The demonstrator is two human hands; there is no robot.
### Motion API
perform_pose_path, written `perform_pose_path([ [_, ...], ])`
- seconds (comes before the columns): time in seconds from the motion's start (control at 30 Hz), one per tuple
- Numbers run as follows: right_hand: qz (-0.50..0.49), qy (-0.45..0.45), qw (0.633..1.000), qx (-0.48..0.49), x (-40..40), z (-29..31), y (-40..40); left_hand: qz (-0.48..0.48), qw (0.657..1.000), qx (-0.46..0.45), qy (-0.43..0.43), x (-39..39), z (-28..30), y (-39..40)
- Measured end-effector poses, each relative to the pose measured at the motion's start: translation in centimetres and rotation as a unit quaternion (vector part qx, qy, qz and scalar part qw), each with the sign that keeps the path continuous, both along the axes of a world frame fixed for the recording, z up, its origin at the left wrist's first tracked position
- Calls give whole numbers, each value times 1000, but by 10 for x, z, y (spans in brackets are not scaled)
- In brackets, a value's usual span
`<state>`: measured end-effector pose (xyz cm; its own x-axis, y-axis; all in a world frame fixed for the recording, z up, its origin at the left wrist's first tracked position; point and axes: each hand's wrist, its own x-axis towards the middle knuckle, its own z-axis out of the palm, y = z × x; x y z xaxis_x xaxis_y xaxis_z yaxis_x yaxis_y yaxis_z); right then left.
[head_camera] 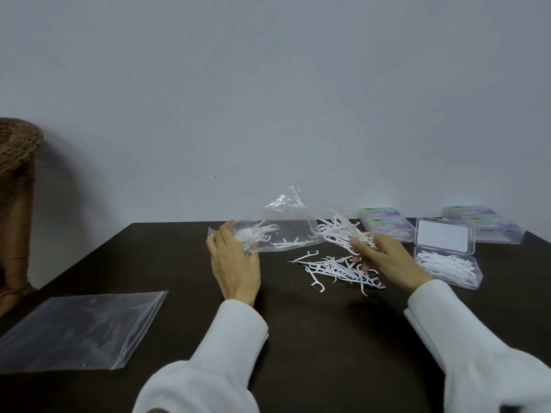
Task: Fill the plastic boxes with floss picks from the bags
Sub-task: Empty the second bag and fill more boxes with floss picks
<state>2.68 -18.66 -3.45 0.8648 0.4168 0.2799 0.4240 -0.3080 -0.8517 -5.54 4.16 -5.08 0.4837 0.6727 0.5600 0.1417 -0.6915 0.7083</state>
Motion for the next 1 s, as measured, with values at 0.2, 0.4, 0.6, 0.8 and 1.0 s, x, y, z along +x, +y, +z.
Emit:
perform_pose_path([
  [0.2, -33, -23, 998, -39, -1, -2, -5, 24, 999, -41, -16, 0, 1, 5],
  [0.4, -23, -55, 972, -226, 5, -5, -10, 30, 997, -62, -27, -1, 3, 5],
  [0.6, -16, -49, 970, -236, 12, -10, -9, 19, 997, -68, -19, -2, 5, 1],
  [0.8, -24, -26, 990, -137, 12, -11, -7, 2, 998, -59, -15, -2, 5, -2],
  [1.0, -20, -42, 993, -104, 10, -10, -5, -20, 999, -29, -12, 0, 2, -6],
])
